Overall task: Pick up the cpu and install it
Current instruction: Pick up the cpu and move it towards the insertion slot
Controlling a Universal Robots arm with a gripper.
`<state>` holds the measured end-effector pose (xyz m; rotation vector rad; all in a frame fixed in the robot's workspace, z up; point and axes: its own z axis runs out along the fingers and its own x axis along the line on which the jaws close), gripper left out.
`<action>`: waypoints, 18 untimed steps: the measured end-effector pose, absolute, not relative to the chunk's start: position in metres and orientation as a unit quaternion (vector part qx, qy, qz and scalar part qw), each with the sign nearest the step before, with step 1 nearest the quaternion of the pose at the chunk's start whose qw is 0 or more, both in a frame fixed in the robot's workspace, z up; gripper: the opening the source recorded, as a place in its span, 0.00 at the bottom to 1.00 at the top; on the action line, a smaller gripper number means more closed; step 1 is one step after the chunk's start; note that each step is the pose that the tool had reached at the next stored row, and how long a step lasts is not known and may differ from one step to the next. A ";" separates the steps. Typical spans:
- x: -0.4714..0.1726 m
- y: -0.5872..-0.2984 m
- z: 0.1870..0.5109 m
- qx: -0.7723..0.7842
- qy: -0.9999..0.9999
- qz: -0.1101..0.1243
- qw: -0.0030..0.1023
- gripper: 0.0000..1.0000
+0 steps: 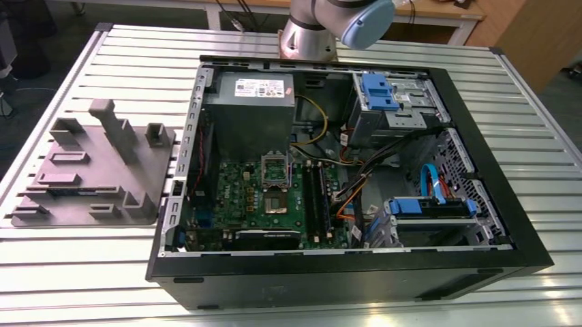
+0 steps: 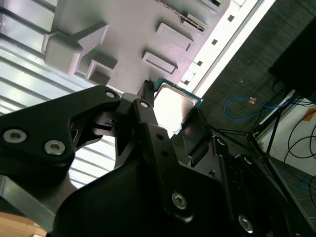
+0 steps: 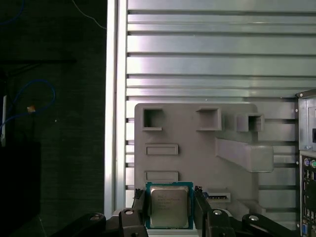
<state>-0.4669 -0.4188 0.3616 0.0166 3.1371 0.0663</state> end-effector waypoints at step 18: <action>-0.418 -0.419 0.362 0.005 1.000 0.021 0.002 0.47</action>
